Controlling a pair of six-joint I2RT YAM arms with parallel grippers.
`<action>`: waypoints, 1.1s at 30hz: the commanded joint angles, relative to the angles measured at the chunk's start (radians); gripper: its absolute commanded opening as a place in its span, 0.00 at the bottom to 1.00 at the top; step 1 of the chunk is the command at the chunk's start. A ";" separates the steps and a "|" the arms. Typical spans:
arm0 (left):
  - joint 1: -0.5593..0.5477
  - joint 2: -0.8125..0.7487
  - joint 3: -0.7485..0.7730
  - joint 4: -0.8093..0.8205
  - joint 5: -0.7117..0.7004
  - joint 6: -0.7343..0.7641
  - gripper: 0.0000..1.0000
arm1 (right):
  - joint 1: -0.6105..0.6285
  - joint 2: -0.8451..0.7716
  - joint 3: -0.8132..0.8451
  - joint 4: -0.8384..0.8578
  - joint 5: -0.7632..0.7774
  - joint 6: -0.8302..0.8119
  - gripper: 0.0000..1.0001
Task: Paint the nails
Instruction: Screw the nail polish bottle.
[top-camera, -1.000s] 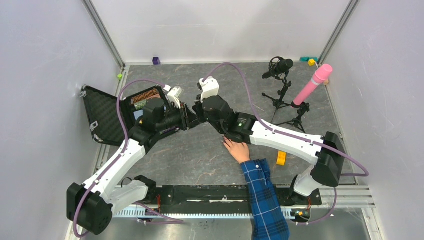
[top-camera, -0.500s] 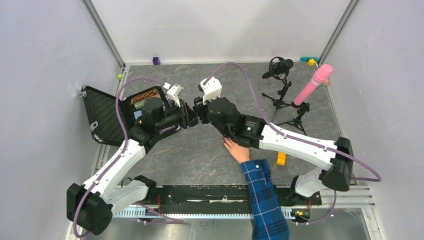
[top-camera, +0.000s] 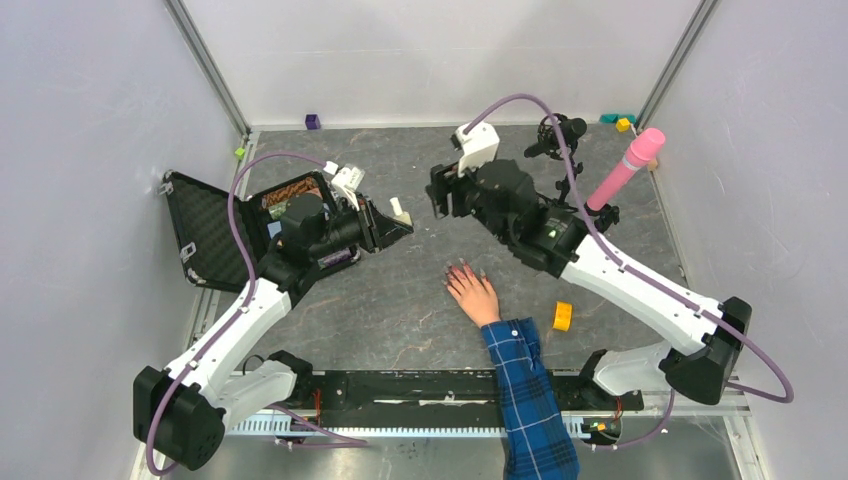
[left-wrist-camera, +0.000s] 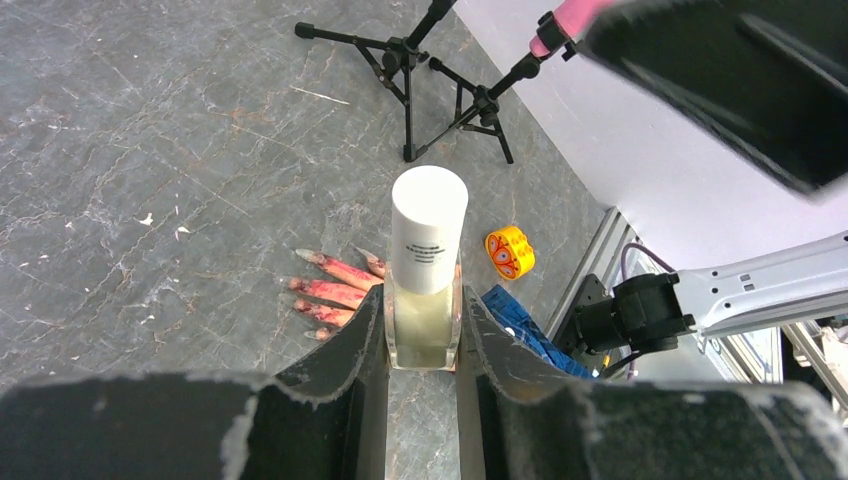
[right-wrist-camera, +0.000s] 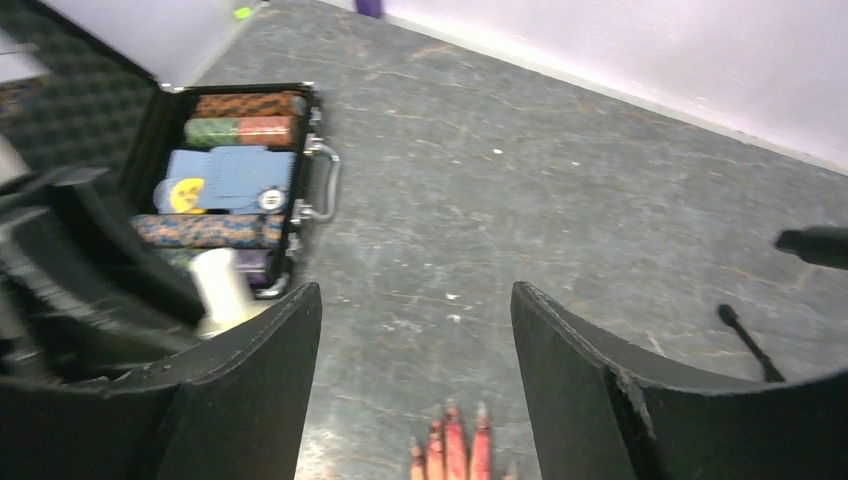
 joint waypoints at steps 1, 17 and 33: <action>0.003 -0.011 0.035 0.060 0.017 -0.029 0.02 | -0.143 -0.034 -0.016 -0.071 -0.172 -0.019 0.75; -0.005 0.042 0.050 0.217 0.334 -0.083 0.02 | -0.330 -0.089 -0.151 0.282 -1.008 0.181 0.83; -0.059 0.051 0.049 0.264 0.418 -0.085 0.02 | -0.311 -0.029 -0.202 0.458 -1.201 0.332 0.53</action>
